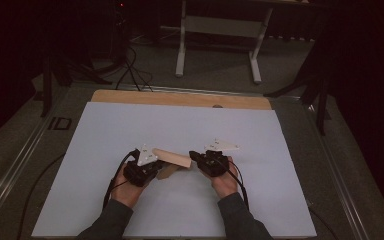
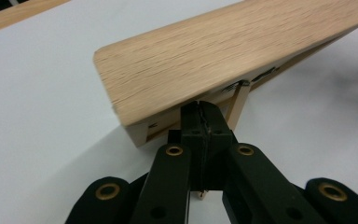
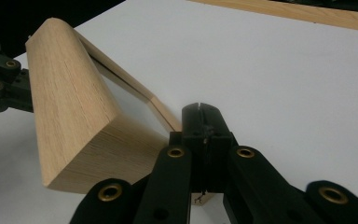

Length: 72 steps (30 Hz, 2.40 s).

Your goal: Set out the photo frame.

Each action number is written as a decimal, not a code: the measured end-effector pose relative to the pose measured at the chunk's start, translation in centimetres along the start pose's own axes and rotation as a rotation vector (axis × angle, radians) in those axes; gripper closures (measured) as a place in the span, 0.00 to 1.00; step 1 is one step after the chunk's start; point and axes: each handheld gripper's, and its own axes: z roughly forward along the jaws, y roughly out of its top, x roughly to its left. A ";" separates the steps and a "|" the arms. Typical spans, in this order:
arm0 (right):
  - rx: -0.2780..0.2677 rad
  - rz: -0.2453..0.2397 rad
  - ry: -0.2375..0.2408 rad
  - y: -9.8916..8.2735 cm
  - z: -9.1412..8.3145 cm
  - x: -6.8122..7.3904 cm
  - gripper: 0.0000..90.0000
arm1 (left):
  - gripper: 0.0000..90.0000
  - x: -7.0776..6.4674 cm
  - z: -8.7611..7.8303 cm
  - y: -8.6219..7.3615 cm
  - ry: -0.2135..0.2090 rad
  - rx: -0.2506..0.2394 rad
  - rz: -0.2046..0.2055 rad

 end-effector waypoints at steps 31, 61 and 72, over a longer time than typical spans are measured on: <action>0.013 -0.025 0.014 -0.2 -0.4 0.4 1.00 | 1.00 -1.6 0.4 0.8 -0.048 -0.006 0.030; 0.054 -0.094 0.057 -0.8 0.3 2.1 1.00 | 1.00 -0.9 1.1 0.7 -0.015 0.011 0.012; 0.069 -0.098 0.062 -1.1 0.7 2.3 1.00 | 1.00 -0.6 1.6 0.5 -0.002 0.019 0.004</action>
